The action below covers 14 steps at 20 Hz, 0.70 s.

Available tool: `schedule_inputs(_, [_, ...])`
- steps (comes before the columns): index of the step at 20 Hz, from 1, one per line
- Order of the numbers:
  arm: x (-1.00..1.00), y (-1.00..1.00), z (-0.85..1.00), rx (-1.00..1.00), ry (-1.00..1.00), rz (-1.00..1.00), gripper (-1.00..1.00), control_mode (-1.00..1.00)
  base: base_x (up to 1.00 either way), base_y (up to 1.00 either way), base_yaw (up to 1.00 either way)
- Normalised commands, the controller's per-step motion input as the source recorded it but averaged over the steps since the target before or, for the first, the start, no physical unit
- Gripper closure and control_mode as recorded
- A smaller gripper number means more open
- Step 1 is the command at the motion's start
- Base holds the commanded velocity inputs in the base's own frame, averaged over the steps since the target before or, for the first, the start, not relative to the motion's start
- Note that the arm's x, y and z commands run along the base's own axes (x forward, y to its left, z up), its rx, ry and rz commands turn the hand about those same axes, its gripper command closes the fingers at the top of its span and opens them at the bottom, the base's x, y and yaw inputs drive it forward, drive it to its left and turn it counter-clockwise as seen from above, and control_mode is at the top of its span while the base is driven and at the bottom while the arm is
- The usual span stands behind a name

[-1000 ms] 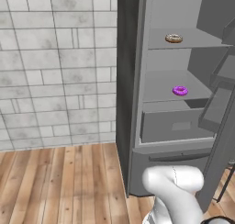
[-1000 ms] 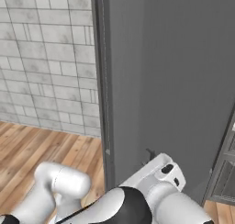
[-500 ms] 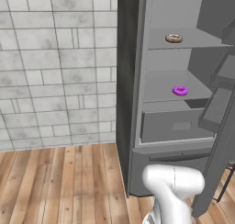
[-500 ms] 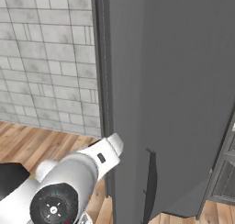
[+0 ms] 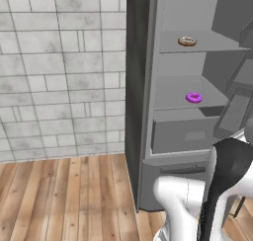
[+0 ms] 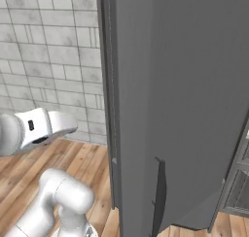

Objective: Take the donuts from the fridge and place them on the empty tray on the dining counter.

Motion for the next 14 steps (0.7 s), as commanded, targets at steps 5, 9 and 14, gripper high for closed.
schedule_inputs(5, [0.82, 0.41, -0.04, -0.02, 0.11, -0.12, -1.00, -1.00, 0.00, 0.00, 0.00])
schedule_inputs(9, [1.00, -0.34, -0.47, -0.03, 0.08, 0.02, -1.00, -1.00, 0.00, 0.00, 0.00])
schedule_inputs(14, [0.97, -0.53, -0.60, -0.09, 0.01, 0.06, -1.00, -1.00, 0.00, 0.00, 0.00])
